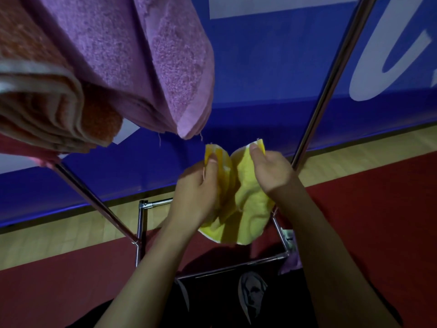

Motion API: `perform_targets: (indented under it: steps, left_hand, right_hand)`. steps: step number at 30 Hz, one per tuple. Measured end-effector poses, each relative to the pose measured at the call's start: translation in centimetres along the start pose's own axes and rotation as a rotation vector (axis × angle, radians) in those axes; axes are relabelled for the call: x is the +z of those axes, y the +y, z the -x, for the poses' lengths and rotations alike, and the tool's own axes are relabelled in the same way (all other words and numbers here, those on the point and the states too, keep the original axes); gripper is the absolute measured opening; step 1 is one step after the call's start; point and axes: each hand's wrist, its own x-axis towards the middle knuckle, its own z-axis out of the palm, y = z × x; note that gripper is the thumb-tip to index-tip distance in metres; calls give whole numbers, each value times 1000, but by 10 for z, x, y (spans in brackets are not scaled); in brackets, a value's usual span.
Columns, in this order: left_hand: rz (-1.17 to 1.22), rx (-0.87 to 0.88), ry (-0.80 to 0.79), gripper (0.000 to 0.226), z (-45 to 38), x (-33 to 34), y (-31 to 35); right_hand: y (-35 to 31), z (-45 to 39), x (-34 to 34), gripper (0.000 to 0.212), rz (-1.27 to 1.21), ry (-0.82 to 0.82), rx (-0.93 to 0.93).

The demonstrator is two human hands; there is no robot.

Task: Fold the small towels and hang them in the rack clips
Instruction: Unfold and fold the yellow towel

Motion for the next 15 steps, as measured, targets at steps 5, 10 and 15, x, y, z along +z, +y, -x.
perform_targets:
  steps: [5,10,15]
  left_hand:
    - [-169,205,-98,32,7,13,-5]
    - [-206,285,-175,29,8,13,-6]
    - [-213,276,-207,48,6,6,-11]
  right_hand:
    - [-8,6,22,42,57,-183,-58]
    - [-4,9,26,39,79,-217,-122]
    - [-2,11,26,26,167,-310,-195]
